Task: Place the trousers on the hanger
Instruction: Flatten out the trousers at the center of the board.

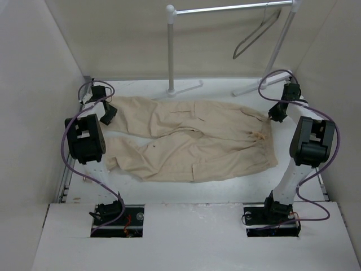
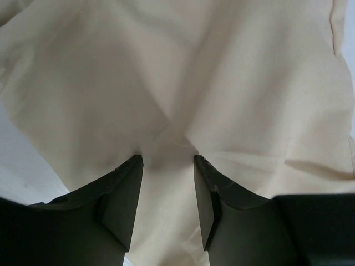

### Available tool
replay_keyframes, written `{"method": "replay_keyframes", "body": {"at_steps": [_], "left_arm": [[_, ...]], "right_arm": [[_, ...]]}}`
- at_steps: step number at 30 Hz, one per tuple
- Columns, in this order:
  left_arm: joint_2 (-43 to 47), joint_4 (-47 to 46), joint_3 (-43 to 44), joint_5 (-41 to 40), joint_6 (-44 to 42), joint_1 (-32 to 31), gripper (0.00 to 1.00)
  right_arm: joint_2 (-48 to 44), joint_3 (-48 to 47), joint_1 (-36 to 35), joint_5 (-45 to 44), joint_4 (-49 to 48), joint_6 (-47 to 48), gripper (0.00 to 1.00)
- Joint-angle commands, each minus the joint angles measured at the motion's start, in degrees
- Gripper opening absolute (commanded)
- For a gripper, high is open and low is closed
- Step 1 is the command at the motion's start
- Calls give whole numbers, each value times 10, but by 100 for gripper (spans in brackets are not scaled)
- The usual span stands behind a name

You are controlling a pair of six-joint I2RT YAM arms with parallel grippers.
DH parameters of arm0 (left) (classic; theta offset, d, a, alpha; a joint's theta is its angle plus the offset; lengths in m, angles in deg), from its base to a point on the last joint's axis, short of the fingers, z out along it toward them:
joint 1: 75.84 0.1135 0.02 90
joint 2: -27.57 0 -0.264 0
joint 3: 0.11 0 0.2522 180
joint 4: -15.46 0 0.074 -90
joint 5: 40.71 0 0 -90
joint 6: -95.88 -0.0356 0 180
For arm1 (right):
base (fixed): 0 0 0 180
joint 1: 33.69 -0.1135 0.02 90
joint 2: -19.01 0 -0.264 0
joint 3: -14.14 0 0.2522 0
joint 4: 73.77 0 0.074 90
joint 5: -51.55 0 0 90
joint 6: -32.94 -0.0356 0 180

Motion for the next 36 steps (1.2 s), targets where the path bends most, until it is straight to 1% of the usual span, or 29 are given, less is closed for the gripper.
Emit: {"method": "replay_keyframes", "body": {"at_steps": [1,2,3,4,5,6,7,8,9,12,14,16,17,19,21,23,24,25,26,27,29,32,36], "left_arm": [[7,20,-37,-28,24,24,39],[16,19,-48,-34,28,27,39],[25,17,-58,-40,31,30,39],[32,17,-65,-45,33,34,39],[40,15,-71,-48,33,38,39],[48,16,-75,-50,33,43,39],[55,19,-78,-53,33,49,39],[64,19,-81,-57,33,54,39],[74,21,-84,-62,34,58,39],[106,26,-91,-98,39,65,40],[127,33,-97,-126,49,68,42],[147,26,-102,-122,56,65,48],[151,22,-100,-114,53,61,48],[168,13,-101,-97,51,35,49],[188,0,-111,-97,51,0,49],[209,-10,-123,-103,52,-38,49],[218,-14,-128,-106,52,-57,49],[226,-15,-131,-111,52,-76,49],[234,-16,-134,-115,51,-92,49],[241,-16,-139,-119,51,-104,49],[253,-16,-148,-116,52,-117,50],[270,-14,-161,-108,54,-117,50],[299,-6,-197,-90,49,-105,51]], "right_arm": [[8,-32,12,21,24,-6,16],[8,-32,14,22,24,-9,13],[7,-29,16,22,24,-13,12],[4,-24,16,22,22,-19,14],[1,-20,17,21,20,-20,18],[-2,-18,17,15,21,-19,30],[-4,-15,17,7,22,-18,46],[-4,-14,17,4,21,-17,58],[-2,-19,16,5,25,-15,63],[19,-55,13,7,67,-9,64],[32,-72,-2,6,92,-13,63],[39,-77,-12,6,102,-28,62],[39,-76,-17,9,103,-39,62],[44,-75,-26,14,101,-53,62],[59,-84,-33,22,106,-61,61],[69,-81,-34,39,107,-78,52],[73,-74,-34,44,103,-85,44],[74,-67,-34,44,101,-94,31],[67,-60,-34,38,97,-98,24],[56,-51,-34,30,89,-100,19],[35,-45,-34,0,81,-100,15],[8,-52,-29,-30,82,-98,13],[-12,-59,1,-67,85,-92,13]]}}
